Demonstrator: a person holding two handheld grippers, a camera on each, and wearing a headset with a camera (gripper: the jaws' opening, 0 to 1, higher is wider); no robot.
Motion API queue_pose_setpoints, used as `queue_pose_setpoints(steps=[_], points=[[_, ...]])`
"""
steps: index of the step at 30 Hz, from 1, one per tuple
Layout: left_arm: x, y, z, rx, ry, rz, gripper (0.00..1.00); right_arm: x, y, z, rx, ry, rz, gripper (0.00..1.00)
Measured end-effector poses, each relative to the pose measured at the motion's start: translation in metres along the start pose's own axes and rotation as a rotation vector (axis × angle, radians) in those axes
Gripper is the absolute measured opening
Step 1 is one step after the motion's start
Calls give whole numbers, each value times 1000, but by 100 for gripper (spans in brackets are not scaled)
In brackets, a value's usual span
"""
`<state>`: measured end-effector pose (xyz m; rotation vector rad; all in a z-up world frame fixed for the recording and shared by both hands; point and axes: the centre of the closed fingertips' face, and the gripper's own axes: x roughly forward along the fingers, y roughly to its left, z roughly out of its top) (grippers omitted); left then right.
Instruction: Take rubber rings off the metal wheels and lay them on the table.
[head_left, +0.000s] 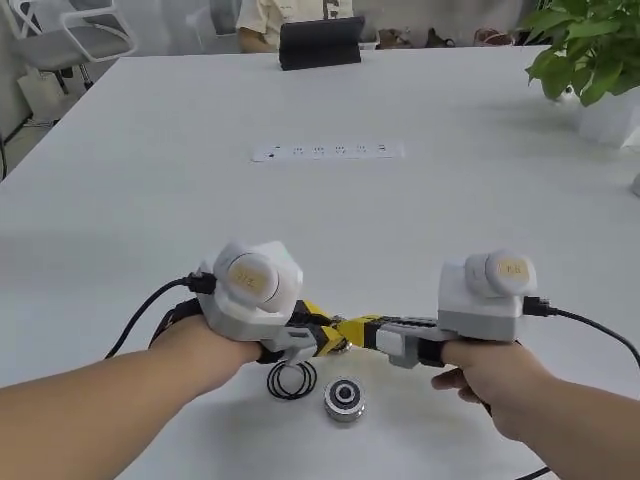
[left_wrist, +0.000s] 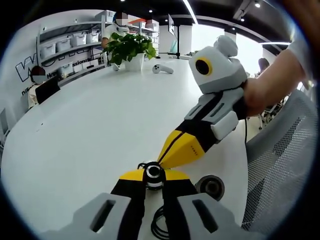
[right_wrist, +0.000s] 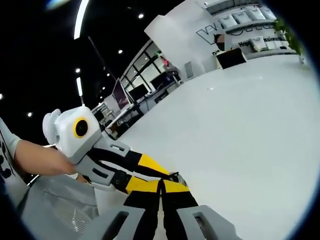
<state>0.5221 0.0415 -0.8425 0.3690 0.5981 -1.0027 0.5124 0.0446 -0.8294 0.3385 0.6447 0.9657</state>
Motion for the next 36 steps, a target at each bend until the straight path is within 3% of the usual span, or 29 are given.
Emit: queue_pose_setpoints(steps=[11, 16, 23, 31, 36], points=[[0, 0, 0, 5, 1, -5, 7, -9, 6, 0, 112, -8, 100, 0], [1, -1, 0, 22, -4, -3, 7, -6, 0, -4, 39, 13, 49, 0], [0, -1, 0, 32, -3, 7, 8, -3, -9, -6, 41, 24, 1, 0], [-3, 0, -2, 39, 10, -10, 11, -4, -9, -4, 43, 20, -1, 0], [-11, -6, 0, 57, 1, -30, 15, -4, -7, -3, 49, 15, 4, 0]])
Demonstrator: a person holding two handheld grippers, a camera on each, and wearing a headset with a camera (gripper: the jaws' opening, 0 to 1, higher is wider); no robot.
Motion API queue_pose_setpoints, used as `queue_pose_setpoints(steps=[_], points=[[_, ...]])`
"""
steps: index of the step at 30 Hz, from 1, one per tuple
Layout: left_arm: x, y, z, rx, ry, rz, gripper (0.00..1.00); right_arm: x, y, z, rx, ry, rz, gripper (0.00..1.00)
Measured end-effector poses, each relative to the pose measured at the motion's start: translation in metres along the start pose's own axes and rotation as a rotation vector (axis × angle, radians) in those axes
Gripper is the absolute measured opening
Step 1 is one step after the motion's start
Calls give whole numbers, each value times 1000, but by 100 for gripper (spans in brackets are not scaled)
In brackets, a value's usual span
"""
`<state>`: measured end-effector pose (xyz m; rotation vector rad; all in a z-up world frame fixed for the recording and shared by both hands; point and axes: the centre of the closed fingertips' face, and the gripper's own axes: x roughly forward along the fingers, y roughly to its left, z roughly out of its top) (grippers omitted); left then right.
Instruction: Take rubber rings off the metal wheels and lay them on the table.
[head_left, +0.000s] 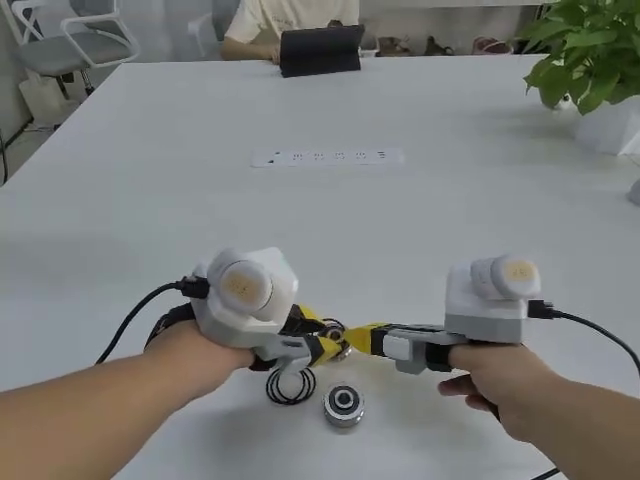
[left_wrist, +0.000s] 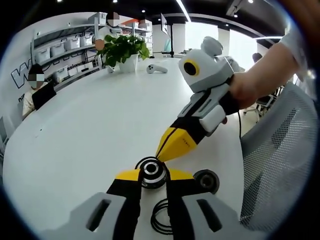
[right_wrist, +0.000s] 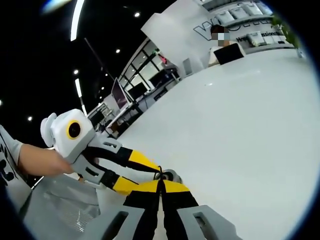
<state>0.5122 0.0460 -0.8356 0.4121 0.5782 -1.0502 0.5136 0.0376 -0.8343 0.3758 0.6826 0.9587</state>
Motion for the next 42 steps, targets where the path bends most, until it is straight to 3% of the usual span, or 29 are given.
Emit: queue_pose_setpoints(steps=[9, 16, 22, 34, 42], points=[[-18, -5, 0, 0, -30, -6, 24, -2, 1, 1, 1, -2, 6, 0], [-30, -6, 3, -31, -60, -2, 32, -2, 6, 3, 5, -13, 21, 0], [-40, -13, 5, -20, -72, -10, 41, -2, 15, 5, 4, -17, 45, 0], [-64, -10, -7, -37, -75, 8, 54, 2, 30, 5, 4, -13, 91, 0], [-80, -10, -17, -55, -75, 21, 58, 4, 39, -5, 2, 30, 120, 0]])
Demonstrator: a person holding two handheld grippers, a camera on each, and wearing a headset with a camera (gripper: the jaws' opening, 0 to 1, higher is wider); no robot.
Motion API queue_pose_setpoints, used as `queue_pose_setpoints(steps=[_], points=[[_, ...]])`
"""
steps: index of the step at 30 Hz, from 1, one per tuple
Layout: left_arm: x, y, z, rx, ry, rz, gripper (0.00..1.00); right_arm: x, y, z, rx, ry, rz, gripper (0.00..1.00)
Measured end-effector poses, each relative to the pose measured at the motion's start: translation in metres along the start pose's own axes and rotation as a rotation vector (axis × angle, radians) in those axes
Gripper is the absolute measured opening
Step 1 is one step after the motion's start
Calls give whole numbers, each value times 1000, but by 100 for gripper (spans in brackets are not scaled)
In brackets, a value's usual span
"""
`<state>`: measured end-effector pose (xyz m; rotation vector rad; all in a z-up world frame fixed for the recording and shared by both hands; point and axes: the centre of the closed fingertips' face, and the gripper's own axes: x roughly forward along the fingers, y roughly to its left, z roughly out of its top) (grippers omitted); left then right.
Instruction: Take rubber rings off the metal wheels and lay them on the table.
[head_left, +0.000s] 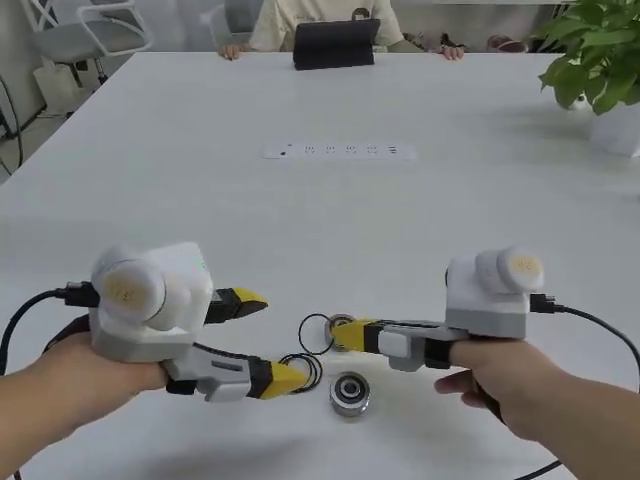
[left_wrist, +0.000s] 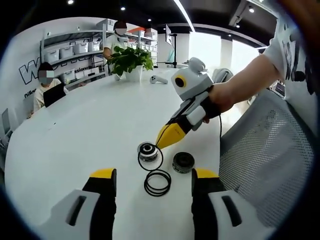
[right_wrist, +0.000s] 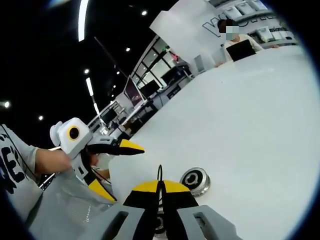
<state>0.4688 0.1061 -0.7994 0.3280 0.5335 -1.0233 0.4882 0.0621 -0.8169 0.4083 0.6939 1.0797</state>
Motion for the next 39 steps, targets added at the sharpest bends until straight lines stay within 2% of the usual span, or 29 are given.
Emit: queue_pose_setpoints(steps=[5, 13, 18, 22, 25, 29, 33, 39], points=[[-8, -1, -4, 0, 3, 6, 60, 3, 5, -7, 17, 27, 19, 0], [-13, 0, -7, -14, 2, 14, 60, 9, 11, -17, 6, 86, 27, 0], [-14, 0, -7, -15, 1, 18, 60, 11, 7, -29, -27, 160, 1, 0], [-16, 0, -8, -17, 5, 20, 60, 11, 5, -32, -54, 196, -15, 0], [-16, 0, -9, -19, 8, 21, 60, 10, 3, -33, -91, 214, -40, 7], [-17, 0, -9, -22, 9, 22, 60, 9, 3, -34, -124, 230, -47, 13], [-18, 0, -9, -22, 12, 22, 60, 6, 2, -34, -141, 232, -55, 22], [-19, 0, -8, -25, 8, 22, 60, -1, 6, -29, -180, 216, -57, 27]])
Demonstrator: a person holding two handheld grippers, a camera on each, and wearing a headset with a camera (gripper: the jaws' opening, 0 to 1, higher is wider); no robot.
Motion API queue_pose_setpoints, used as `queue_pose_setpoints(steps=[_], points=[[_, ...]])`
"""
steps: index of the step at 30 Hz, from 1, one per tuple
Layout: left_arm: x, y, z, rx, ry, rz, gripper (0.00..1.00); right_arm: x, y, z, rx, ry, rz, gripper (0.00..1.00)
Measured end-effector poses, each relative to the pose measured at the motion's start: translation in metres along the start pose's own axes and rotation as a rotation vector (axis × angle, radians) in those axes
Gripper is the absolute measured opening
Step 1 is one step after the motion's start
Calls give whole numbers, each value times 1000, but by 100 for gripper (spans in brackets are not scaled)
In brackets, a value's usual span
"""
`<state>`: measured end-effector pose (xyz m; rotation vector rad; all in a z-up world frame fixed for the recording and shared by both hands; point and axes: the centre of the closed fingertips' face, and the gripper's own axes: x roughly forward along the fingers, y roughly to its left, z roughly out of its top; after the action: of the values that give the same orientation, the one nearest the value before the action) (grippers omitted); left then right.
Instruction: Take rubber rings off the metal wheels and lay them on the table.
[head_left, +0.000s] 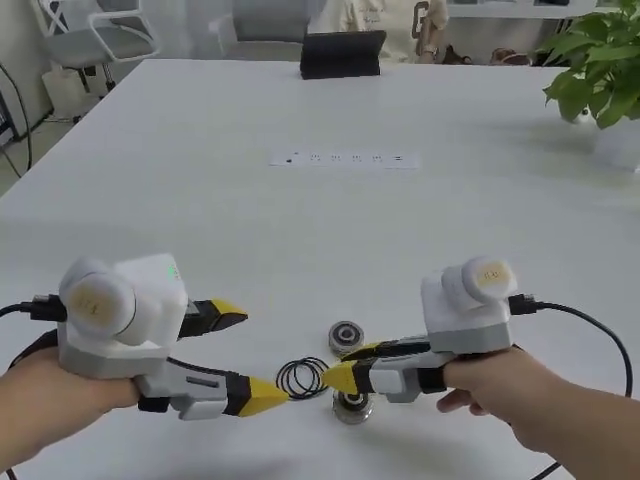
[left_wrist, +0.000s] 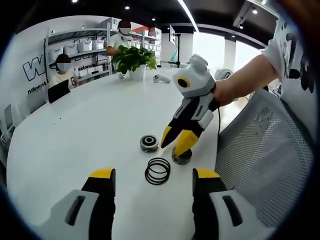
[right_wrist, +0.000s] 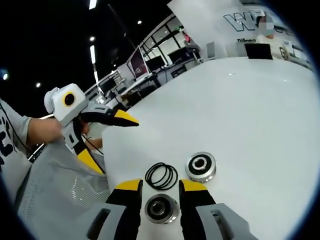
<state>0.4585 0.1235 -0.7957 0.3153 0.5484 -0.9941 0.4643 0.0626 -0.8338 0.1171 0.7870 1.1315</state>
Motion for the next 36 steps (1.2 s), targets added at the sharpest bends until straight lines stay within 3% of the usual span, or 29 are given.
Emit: queue_pose_setpoints(steps=[12, 27, 32, 36], points=[[-8, -2, 2, -12, -4, 7, 62, -23, 3, -4, -106, -20, -32, 38], [-17, -13, 10, 1, -12, 18, 70, -58, -5, -2, -238, -62, -132, 54], [-20, -13, 11, -7, -15, 28, 71, -70, -8, -4, -300, -52, -174, 57], [-23, -12, 12, -9, -20, 36, 72, -76, -9, -7, -310, -52, -187, 61]])
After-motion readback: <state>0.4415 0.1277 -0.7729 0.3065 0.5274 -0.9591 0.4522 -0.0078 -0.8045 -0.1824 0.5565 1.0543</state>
